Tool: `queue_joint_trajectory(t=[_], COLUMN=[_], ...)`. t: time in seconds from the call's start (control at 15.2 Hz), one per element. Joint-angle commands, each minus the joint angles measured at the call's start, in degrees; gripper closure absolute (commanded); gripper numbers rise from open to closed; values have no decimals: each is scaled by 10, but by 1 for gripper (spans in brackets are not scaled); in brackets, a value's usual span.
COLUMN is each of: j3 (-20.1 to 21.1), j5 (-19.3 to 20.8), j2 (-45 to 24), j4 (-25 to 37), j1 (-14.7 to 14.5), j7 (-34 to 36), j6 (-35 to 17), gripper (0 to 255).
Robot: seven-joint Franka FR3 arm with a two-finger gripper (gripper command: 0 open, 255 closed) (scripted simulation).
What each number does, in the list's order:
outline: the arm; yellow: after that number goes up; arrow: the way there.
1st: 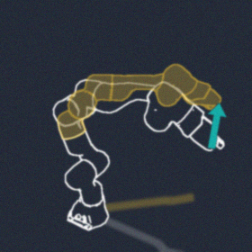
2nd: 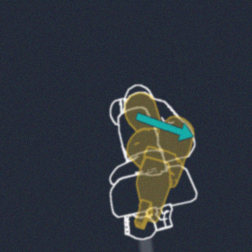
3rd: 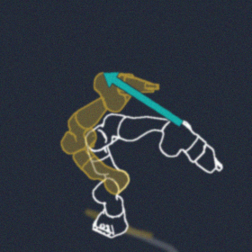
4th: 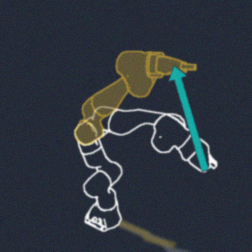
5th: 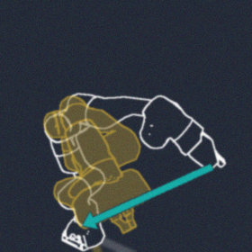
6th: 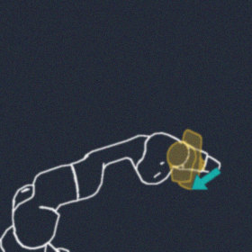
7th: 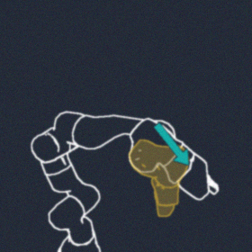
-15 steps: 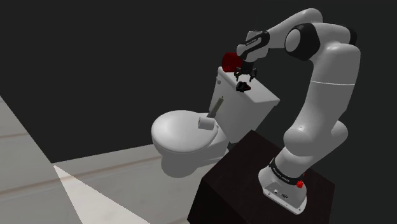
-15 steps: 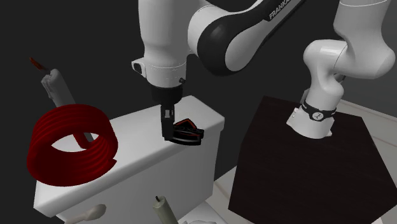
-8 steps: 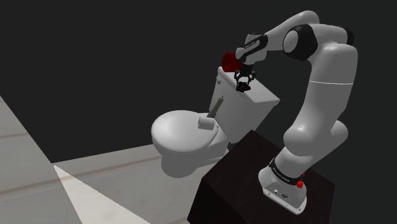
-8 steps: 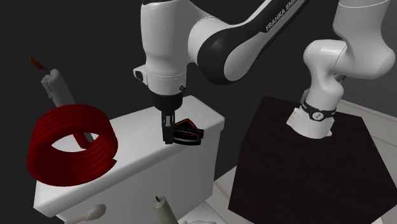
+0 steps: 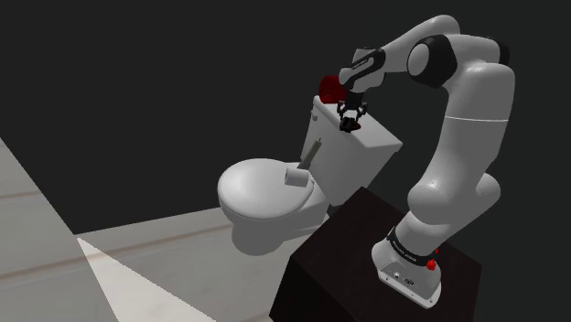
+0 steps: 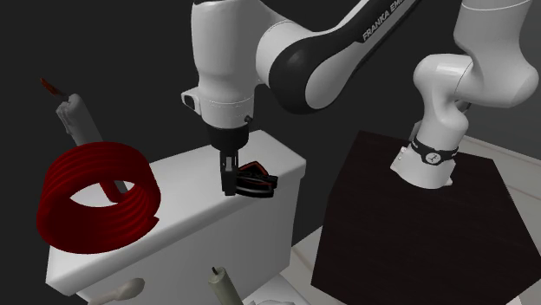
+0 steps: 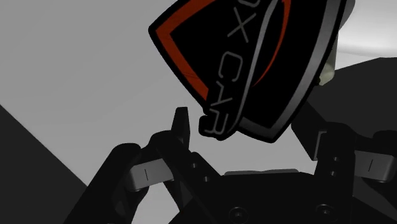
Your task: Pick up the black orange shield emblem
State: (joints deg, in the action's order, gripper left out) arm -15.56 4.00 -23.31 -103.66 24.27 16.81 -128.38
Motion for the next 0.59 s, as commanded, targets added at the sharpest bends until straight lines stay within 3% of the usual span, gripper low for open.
queue_joint_trajectory(t=[0.0,0.53], j3=[-1,-3], j5=[1,6], j2=[6,34], j4=[3,28], j1=[-1,-3], j7=[0,-4], j6=[10,62], gripper=[255,255])
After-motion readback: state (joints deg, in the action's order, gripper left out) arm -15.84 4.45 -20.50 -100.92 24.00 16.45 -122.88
